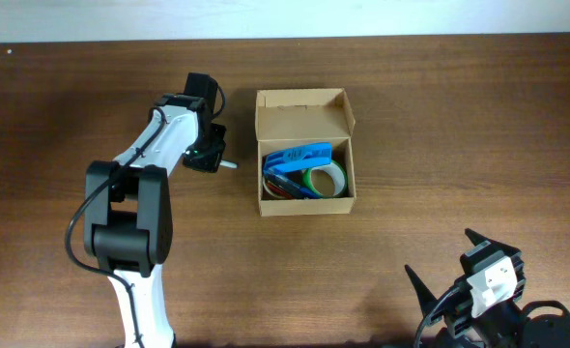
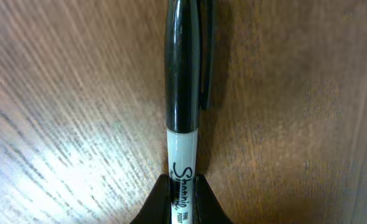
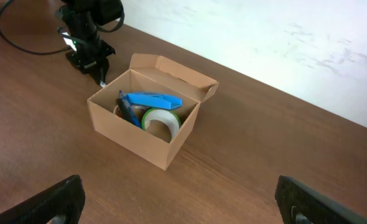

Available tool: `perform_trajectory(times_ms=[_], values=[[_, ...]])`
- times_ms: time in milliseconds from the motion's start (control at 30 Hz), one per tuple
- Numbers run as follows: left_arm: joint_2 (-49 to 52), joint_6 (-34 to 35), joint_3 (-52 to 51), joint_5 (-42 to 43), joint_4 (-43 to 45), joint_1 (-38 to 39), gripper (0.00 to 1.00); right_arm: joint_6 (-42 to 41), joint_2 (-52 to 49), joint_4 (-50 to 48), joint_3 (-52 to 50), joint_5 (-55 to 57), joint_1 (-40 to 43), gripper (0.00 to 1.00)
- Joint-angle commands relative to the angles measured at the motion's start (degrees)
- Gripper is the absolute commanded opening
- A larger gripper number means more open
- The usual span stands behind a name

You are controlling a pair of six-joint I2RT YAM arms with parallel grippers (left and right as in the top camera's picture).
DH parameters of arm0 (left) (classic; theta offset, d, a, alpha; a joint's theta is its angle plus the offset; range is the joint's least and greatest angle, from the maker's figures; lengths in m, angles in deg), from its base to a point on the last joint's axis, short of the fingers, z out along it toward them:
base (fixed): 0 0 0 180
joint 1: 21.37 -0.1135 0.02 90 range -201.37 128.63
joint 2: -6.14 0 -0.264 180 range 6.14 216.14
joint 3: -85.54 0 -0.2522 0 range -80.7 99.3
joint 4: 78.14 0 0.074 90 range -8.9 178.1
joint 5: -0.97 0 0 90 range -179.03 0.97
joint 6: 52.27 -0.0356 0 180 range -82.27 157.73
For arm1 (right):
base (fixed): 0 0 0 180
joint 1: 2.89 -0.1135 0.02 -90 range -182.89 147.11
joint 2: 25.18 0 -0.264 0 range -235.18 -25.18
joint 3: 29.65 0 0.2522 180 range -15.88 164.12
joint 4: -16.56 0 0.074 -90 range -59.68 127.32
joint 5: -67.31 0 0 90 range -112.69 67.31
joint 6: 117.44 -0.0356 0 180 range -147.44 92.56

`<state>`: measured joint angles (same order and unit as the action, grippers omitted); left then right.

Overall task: Pack container
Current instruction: 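Move the left gripper to the black Sharpie marker and grasp it, then carry the Sharpie into the box and release it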

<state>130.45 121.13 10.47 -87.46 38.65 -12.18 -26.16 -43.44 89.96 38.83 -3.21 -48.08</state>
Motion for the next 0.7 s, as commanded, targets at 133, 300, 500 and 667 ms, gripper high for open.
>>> perform_trajectory(times_ms=[133,300,500,667], values=[[-7.3,-0.1,0.8,-0.9,-4.1,1.1,0.02,-0.9,0.2,-0.2,-0.2,0.7,0.3,0.99],[-13.9,-0.1,0.8,-3.5,-6.3,3.6,0.02,-0.9,0.2,-0.2,-0.2,0.7,0.3,0.99],[-20.2,-0.1,0.8,-4.2,-6.3,8.0,0.02,-0.9,0.2,-0.2,-0.2,0.7,0.3,0.99],[-22.4,4.1,0.9,-4.2,-6.3,14.2,0.02,-0.9,0.2,-0.2,-0.2,0.7,0.3,0.99]])
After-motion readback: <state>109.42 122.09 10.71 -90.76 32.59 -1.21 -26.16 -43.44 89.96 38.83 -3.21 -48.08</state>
